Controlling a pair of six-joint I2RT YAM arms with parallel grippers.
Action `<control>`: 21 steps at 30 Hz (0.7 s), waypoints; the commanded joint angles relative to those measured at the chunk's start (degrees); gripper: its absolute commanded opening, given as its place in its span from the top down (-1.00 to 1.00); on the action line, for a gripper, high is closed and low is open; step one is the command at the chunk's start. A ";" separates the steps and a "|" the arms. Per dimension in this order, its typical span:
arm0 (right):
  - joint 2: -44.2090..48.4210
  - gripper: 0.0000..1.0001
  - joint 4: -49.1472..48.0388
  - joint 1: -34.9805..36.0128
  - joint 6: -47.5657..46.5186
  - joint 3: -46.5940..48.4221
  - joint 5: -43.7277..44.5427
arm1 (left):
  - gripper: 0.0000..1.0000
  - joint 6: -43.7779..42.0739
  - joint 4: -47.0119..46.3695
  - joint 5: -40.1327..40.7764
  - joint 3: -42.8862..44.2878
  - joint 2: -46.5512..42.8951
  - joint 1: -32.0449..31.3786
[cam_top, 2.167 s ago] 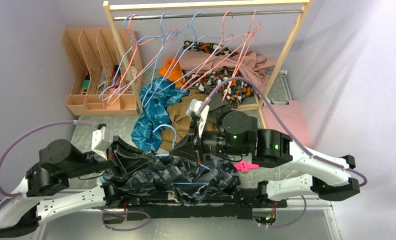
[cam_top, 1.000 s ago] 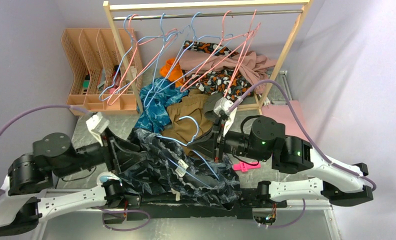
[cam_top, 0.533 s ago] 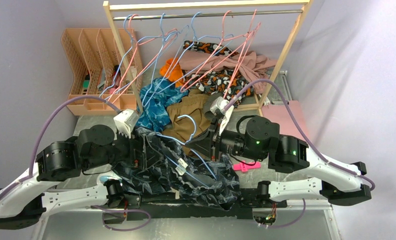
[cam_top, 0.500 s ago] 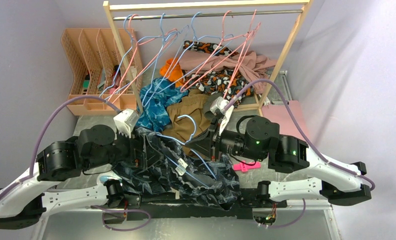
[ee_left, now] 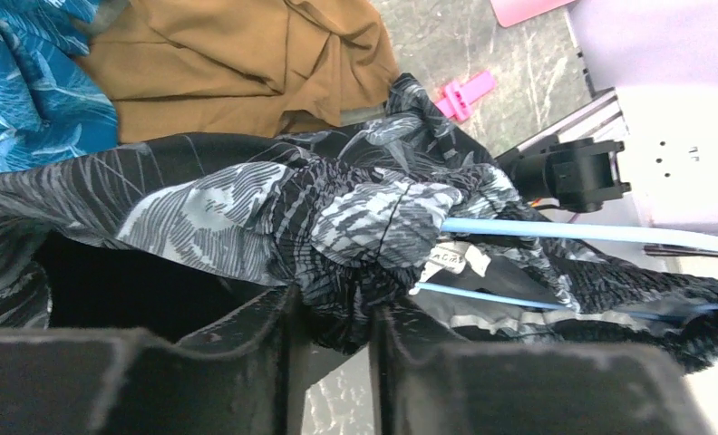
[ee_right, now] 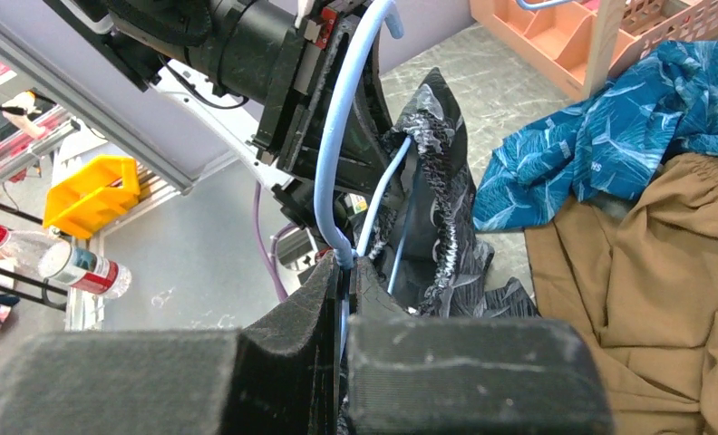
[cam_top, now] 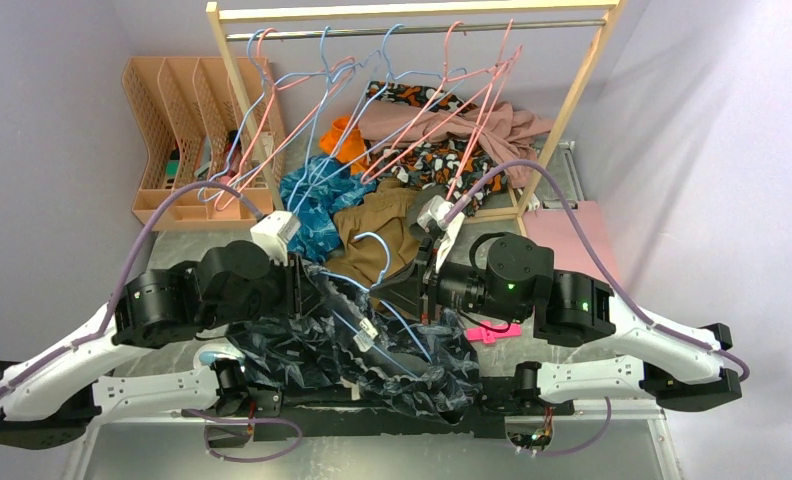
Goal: Place the shorts on the hanger
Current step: Hang the shorts on the hanger.
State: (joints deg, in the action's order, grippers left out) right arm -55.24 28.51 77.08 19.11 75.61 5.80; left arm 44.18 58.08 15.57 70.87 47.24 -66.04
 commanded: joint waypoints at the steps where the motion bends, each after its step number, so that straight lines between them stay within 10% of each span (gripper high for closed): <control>1: 1.23 1.00 -2.52 -0.09 0.66 -0.19 -0.01 | 0.59 -0.32 -1.74 0.86 2.40 0.35 0.12; 3: 1.54 1.00 -2.30 -0.09 0.66 -0.42 0.36 | 0.84 -0.38 -2.09 0.35 2.86 0.02 0.12; 21: -0.62 1.00 1.00 -0.11 -2.17 1.22 -5.94 | 0.86 -5.85 -8.08 -16.24 14.88 3.27 0.12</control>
State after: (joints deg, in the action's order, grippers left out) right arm -55.42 32.93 77.08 17.82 76.05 6.09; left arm 40.60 55.13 5.85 86.08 47.75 -66.04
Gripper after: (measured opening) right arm 0.035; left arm 0.117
